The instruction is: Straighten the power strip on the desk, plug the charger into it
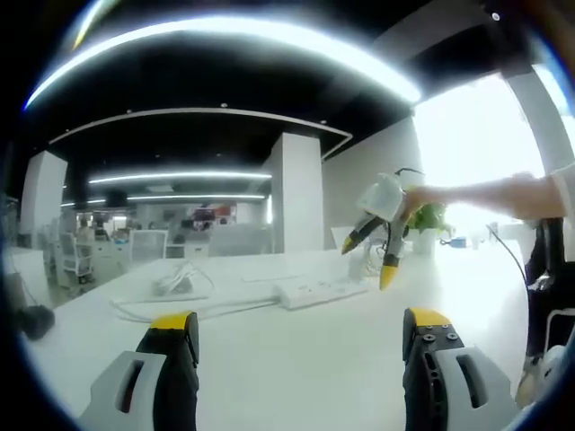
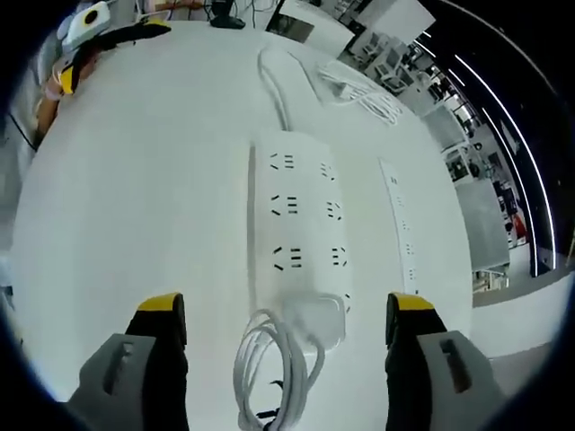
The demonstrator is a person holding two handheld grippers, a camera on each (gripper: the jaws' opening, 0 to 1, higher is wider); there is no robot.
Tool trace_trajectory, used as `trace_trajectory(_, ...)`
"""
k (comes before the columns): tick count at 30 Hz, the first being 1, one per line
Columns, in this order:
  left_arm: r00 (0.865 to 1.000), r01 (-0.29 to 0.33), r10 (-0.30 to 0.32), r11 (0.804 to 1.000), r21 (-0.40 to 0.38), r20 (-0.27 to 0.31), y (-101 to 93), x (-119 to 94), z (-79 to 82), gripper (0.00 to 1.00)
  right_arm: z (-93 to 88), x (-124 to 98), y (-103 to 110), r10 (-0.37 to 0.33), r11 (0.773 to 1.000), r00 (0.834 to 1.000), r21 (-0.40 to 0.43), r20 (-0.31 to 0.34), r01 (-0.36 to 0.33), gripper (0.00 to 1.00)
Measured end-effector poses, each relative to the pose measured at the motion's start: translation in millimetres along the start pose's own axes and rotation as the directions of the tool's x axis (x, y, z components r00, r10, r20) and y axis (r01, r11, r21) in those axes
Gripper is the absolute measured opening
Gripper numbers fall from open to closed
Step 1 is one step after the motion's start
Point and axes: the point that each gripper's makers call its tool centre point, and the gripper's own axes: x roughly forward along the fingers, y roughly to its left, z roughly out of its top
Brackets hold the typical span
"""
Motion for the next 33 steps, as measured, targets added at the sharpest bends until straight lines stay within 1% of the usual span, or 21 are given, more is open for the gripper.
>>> trace_trajectory(3,1.000,-0.002,0.002,1.000,0.000,-0.004,1.5,0,-0.2,0.97,1.8,0,-2,-0.011,1.000,1.000,-0.002,0.008,0.011,1.00)
trace_trajectory(7,1.000,-0.001,0.001,1.000,0.002,-0.007,1.9,2,-0.4,0.98,3.2,1,-2,-0.014,1.000,1.000,-0.013,0.017,0.014,1.00)
trace_trajectory(14,1.000,0.006,-0.006,1.000,0.003,-0.023,0.0,5,-4.0,0.99,6.9,-2,-1,-0.017,1.000,0.999,0.002,0.051,0.016,1.00)
trace_trajectory(17,1.000,0.014,-0.014,1.000,0.004,-0.028,-1.8,6,-5.3,0.99,13.3,-5,-2,-0.021,1.000,0.996,0.023,0.089,0.019,1.00)
trace_trajectory(23,0.999,0.024,-0.024,1.000,0.006,-0.036,-3.7,7,-6.6,0.99,28.3,-13,-3,-0.037,0.997,0.983,0.070,0.178,0.025,1.00)
trace_trajectory(27,0.999,0.024,-0.024,1.000,0.005,-0.036,-3.4,7,-6.8,0.99,32.7,-17,-4,-0.045,0.995,0.976,0.098,0.213,0.024,1.00)
trace_trajectory(33,0.999,0.025,-0.025,1.000,0.006,-0.037,-3.2,6,-6.8,0.99,40.9,-29,-7,-0.075,0.988,0.954,0.153,0.289,0.031,1.00)
